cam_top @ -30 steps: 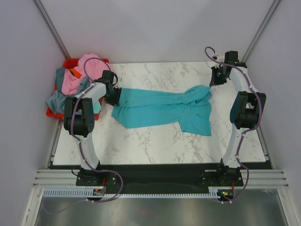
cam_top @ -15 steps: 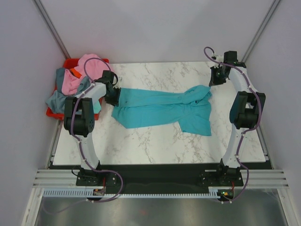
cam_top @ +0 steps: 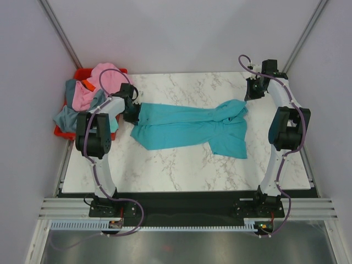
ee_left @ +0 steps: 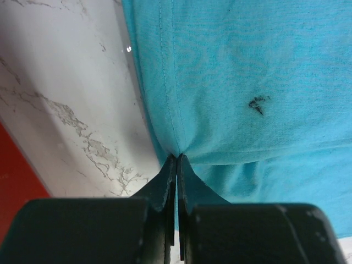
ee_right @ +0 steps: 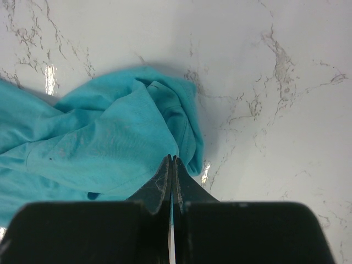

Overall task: Fold and stack the t-shirts
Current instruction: Flatten the tshirt out

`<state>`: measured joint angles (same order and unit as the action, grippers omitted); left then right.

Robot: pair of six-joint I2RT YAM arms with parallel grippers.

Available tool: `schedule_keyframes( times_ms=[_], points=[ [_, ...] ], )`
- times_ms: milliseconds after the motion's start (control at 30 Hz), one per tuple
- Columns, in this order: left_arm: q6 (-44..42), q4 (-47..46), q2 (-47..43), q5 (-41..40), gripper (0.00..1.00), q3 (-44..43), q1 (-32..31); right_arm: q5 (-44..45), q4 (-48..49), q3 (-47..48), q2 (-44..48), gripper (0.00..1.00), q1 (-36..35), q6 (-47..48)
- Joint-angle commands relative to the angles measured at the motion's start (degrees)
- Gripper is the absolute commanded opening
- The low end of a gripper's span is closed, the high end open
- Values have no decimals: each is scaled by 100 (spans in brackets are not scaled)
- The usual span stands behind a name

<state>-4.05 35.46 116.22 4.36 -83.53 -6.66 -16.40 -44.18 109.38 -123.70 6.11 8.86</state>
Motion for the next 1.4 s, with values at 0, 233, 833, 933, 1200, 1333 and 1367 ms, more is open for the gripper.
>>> schedule_keyframes(
  times_ms=[0,233,833,933,1200,1333,1367],
  points=[
    [28,31,-143,56,2,-155,-2,128,112,74,267,0,-22,98],
    [-227,259,-978,232,2,-199,-46,418,147,66,820,0,48,177],
    [-1993,1329,-2481,256,2,92,-722,393,78,-1550,3525,0,321,230],
    [-2064,2138,-2841,800,2,38,-854,243,-247,-1753,4071,0,330,388],
    [-1915,3098,-3756,1725,2,337,-1180,-266,-1286,-2500,6039,0,330,924],
    [-1967,2695,-3354,1736,6,600,-1215,-241,-944,-3097,6104,0,321,565],
    [-2072,2685,-2795,1735,6,540,-1215,-301,-708,-3203,5912,0,321,433]
  ],
)
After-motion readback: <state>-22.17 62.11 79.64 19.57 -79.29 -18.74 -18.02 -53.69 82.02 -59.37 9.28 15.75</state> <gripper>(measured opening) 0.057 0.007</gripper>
